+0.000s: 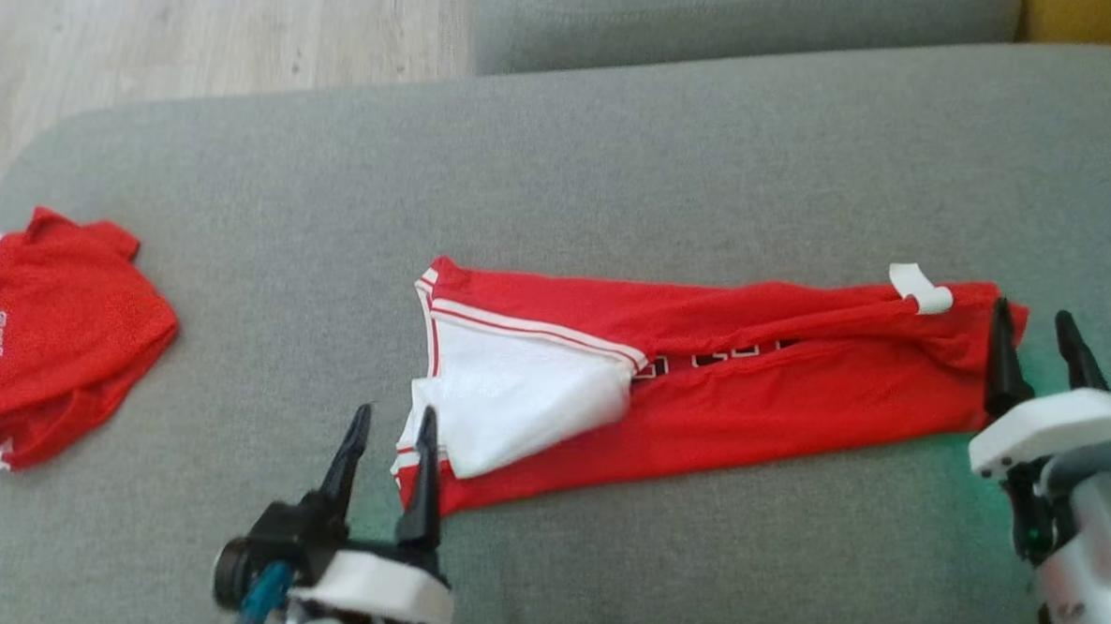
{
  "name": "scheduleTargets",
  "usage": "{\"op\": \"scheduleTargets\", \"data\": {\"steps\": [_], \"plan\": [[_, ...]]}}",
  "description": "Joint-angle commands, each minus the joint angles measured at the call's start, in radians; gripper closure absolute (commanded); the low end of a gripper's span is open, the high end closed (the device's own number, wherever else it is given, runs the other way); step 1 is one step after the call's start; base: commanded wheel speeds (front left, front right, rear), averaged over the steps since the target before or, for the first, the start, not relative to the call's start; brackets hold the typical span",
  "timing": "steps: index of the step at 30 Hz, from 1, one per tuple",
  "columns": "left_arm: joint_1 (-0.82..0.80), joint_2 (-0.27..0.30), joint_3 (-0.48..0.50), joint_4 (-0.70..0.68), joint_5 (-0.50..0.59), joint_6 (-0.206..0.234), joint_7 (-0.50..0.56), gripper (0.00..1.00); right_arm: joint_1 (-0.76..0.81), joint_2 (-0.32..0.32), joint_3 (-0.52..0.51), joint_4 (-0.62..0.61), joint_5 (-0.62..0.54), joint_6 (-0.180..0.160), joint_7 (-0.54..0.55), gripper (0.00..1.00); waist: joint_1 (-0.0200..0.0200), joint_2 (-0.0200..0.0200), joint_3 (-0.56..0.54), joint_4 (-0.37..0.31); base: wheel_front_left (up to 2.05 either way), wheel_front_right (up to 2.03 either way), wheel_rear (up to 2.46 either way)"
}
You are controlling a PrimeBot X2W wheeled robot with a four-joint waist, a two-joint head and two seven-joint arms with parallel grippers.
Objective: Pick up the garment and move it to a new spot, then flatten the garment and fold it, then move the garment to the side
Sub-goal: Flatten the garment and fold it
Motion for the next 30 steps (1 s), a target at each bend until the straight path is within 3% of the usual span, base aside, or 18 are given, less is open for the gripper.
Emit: {"op": "scheduleTargets", "data": {"steps": [1,7,10,18,30], "plan": [[0.005,0.000,0.059,-0.047,0.036,0.019,-0.005,0.00,0.021,0.021,-0.003,-0.067,-0.043,-0.001,-0.011,0.00,0.0001,-0.0001,-0.025,-0.006,0.00,0.00,0.00],[0.098,-0.005,0.115,-0.101,0.155,0.075,-0.005,0.00,0.128,0.079,-0.045,-0.221,-0.200,-0.001,-0.011,0.00,0.0001,-0.0001,-0.072,-0.026,0.00,0.00,0.00],[0.131,-0.006,0.130,-0.102,0.185,0.090,-0.005,0.00,0.171,0.097,-0.017,-0.278,-0.240,-0.001,-0.011,0.00,0.0001,-0.0001,-0.088,-0.036,0.00,0.00,0.00],[0.173,-0.007,0.132,-0.098,0.182,0.125,-0.005,0.00,0.241,0.112,0.102,-0.344,-0.204,-0.001,-0.011,0.00,0.0001,-0.0001,-0.110,-0.056,0.00,0.00,0.00],[0.161,-0.007,0.130,-0.086,0.174,0.136,-0.005,0.00,0.209,0.112,0.111,-0.274,-0.154,-0.001,-0.011,0.00,0.0001,-0.0001,-0.080,-0.053,0.00,0.00,0.00]]}}
